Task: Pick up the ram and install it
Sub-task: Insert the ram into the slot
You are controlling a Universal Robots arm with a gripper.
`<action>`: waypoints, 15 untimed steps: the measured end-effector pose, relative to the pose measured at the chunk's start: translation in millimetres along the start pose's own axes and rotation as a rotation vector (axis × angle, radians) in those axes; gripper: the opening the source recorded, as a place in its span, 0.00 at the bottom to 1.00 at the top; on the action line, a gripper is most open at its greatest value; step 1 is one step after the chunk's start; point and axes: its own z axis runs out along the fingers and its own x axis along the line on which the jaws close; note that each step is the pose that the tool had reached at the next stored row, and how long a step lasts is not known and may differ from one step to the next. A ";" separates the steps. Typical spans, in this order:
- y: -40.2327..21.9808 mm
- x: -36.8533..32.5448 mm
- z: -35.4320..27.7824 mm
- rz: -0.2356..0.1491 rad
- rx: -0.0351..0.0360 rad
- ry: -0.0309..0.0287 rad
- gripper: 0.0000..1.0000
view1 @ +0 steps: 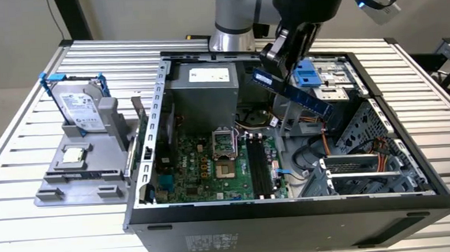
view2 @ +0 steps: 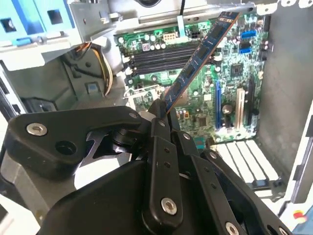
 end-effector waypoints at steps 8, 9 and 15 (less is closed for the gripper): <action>0.0 0.0 0.0 0.137 0.0024 -0.0045 0.00; 0.0 0.0 0.0 0.155 0.0027 -0.0052 0.00; 0.0 0.0 0.1 0.256 0.0045 -0.0085 0.00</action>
